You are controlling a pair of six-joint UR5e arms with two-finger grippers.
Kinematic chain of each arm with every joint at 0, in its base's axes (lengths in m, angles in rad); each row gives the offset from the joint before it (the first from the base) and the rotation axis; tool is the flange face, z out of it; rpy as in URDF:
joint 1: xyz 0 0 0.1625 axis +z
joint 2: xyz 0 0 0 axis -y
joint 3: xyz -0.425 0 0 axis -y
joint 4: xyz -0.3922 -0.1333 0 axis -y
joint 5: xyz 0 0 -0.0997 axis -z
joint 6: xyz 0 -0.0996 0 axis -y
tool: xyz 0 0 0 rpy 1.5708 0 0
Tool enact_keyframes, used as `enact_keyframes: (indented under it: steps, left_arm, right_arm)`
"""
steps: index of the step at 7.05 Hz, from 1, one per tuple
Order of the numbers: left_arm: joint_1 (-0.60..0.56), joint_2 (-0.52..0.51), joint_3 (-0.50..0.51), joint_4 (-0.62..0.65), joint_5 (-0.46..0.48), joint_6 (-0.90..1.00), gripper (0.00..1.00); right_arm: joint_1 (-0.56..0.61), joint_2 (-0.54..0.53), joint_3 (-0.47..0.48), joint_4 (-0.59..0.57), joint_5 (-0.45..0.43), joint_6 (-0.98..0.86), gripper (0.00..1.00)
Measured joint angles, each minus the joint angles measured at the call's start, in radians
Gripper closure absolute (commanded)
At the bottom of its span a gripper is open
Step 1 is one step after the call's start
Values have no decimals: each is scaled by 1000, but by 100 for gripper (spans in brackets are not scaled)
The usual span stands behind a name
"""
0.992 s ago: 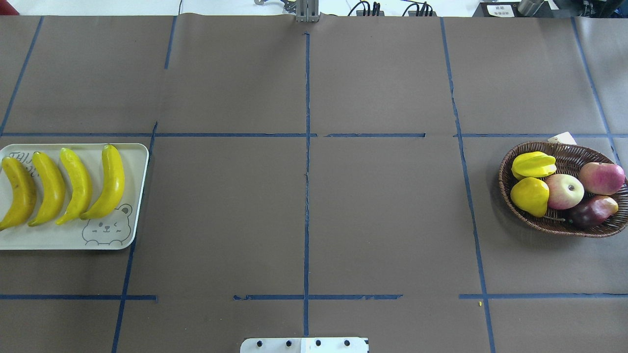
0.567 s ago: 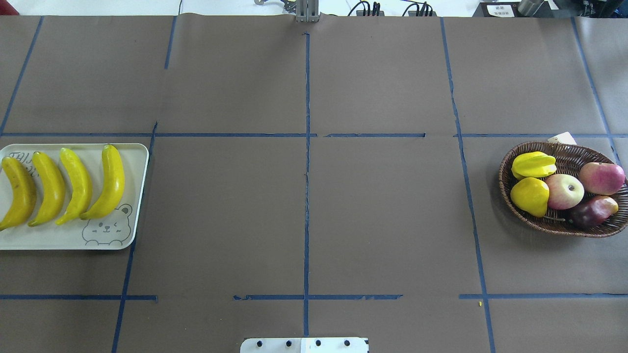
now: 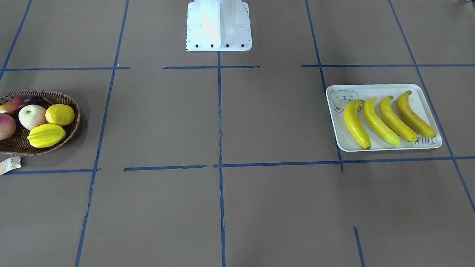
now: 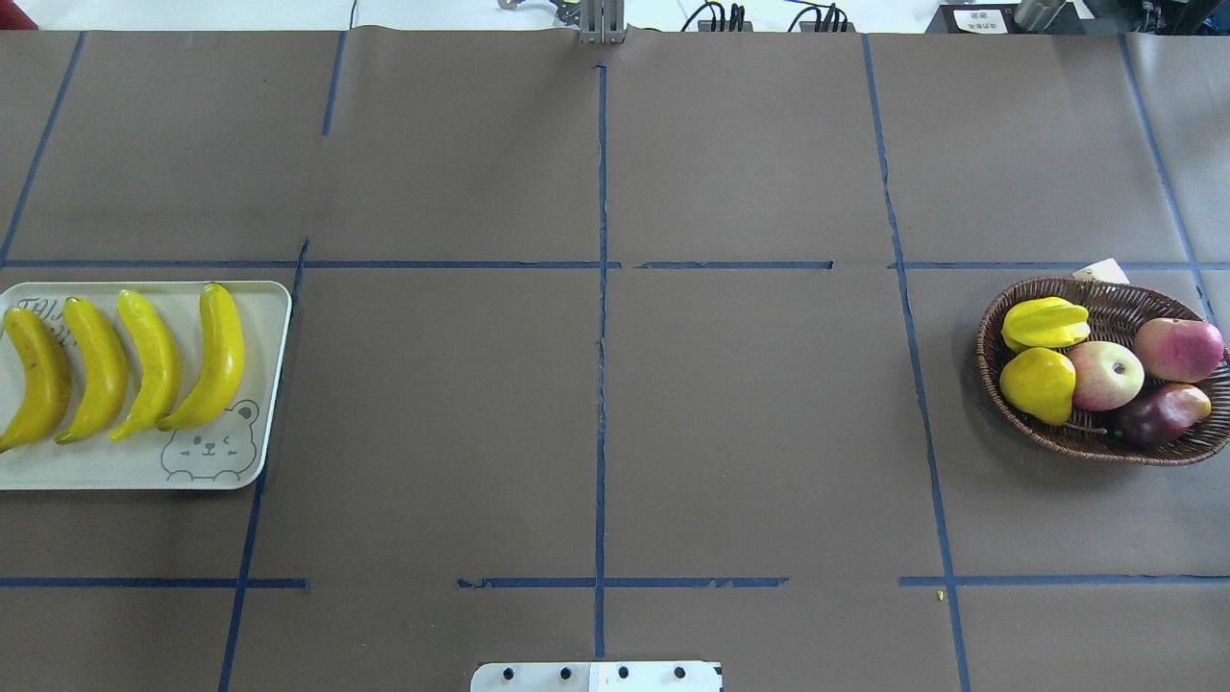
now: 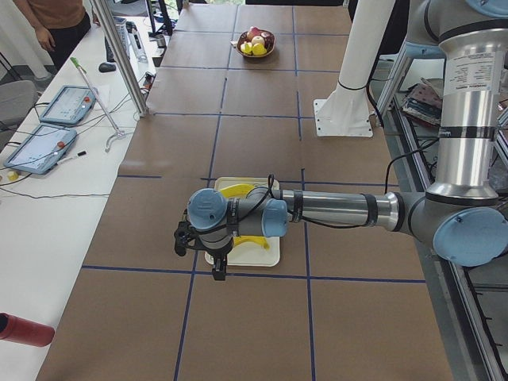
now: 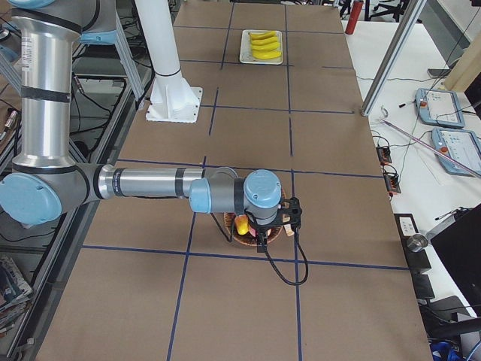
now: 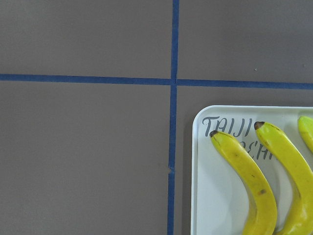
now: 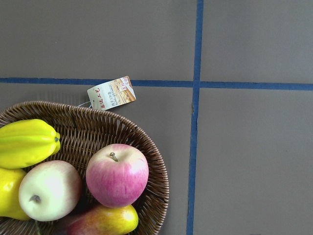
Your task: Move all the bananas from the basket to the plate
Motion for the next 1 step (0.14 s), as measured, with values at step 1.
enact_keyframes:
  steps: [1]
  left_arm:
    - [0, -1, 0, 0, 0, 0, 0]
  right_arm:
    - [0, 2, 0, 0, 0, 0, 0]
